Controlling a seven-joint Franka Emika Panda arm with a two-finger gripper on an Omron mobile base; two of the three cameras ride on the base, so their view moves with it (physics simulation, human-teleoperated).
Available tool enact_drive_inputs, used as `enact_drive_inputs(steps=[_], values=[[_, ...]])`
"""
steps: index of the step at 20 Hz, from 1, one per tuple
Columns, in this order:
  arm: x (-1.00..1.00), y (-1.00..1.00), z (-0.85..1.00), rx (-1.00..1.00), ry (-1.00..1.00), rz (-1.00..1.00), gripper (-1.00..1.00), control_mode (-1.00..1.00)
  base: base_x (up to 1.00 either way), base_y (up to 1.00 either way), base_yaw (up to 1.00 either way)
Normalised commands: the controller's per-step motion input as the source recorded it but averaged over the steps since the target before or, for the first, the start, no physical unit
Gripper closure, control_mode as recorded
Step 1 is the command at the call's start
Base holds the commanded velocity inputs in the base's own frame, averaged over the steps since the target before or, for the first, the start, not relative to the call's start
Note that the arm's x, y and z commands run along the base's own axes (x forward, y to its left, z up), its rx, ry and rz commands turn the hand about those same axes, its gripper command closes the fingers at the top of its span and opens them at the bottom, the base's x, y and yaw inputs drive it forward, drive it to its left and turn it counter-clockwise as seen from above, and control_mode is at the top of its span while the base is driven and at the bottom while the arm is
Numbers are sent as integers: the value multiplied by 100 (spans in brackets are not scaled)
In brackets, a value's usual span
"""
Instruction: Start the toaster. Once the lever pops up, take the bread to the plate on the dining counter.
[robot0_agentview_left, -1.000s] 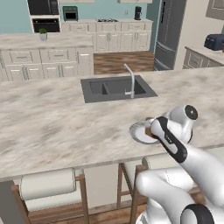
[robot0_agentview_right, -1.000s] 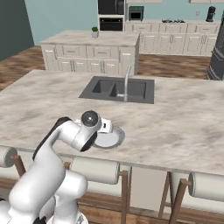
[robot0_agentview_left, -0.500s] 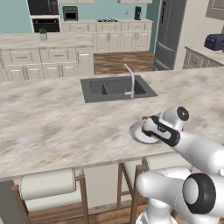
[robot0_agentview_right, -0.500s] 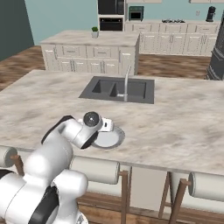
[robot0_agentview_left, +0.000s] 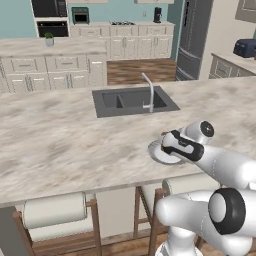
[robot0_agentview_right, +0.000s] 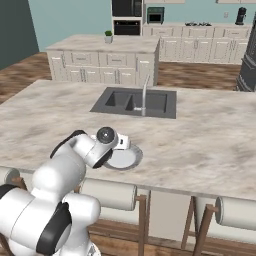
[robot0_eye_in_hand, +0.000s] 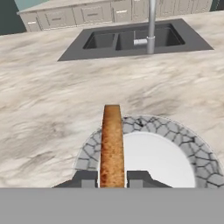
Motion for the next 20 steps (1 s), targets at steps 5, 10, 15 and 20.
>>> enact_drive_inputs(steps=[5, 10, 15, 20], values=[[0, 0, -8, 0, 0, 0, 100, -100, 0, 0, 0], [0, 0, -10, 0, 0, 0, 100, -100, 0, 0, 0], [0, 0, -13, 0, 0, 0, 100, -100, 0, 0, 0], [0, 0, -6, 0, 0, 0, 100, -100, 0, 0, 0]])
